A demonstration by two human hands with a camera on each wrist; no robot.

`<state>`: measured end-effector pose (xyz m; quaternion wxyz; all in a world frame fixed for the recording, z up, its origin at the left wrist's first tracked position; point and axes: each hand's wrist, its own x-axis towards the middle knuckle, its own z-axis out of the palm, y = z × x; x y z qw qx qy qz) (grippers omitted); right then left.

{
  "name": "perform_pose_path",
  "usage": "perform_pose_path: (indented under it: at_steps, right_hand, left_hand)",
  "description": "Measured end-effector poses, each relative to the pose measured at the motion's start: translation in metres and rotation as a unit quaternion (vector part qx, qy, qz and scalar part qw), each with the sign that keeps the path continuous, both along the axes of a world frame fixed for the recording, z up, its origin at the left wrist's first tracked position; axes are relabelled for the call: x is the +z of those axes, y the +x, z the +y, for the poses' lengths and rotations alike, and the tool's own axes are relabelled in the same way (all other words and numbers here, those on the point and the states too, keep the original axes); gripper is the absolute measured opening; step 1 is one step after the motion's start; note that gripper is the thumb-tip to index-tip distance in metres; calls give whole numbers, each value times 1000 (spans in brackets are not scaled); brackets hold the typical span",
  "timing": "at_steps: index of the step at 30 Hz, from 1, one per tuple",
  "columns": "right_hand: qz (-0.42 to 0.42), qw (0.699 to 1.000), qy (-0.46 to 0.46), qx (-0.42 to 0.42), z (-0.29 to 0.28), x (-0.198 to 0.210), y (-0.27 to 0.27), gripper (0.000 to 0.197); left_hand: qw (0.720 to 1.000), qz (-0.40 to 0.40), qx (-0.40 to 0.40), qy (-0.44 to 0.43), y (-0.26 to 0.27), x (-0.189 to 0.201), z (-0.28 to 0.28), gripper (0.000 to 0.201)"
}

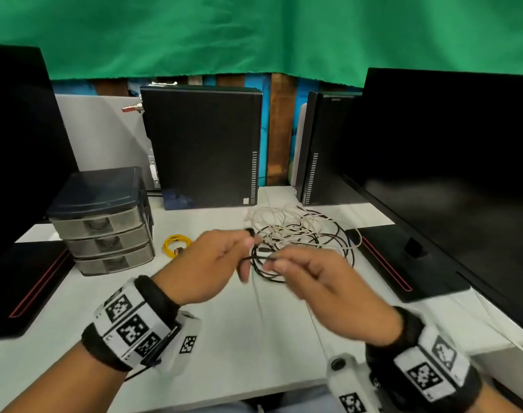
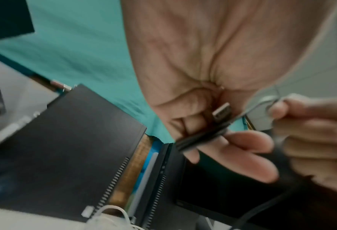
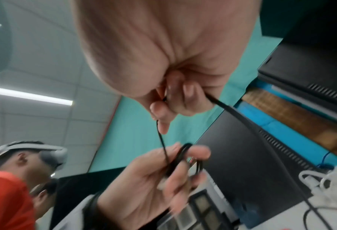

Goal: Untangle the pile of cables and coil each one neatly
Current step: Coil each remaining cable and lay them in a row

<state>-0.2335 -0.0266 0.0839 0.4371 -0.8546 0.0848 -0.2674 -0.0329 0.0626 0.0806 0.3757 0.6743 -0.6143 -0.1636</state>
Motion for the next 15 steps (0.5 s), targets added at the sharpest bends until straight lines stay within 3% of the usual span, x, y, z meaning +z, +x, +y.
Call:
perform_pose_path:
  at_steps: [3, 8, 12, 13, 15]
  right_hand:
    - [-54, 997, -1, -62, -28, 4, -4, 18]
    - [-63, 994, 50, -72, -39, -20, 5, 23]
    - [21, 997, 74, -17, -7, -50, 18, 29]
    - [53, 995, 88, 7, 4, -56, 21, 29]
    - [104, 989, 96, 51, 24, -62, 23, 28]
  left_hand:
    - [980, 140, -124, 72, -10, 6, 4, 43]
    - [911, 342, -223, 53, -18, 17, 10, 47]
    - [872, 461, -151, -64, -26, 28, 12, 42]
    - [873, 465, -114, -91, -25, 30, 11, 41]
    - [910, 395, -38, -122, -18, 33, 10, 39]
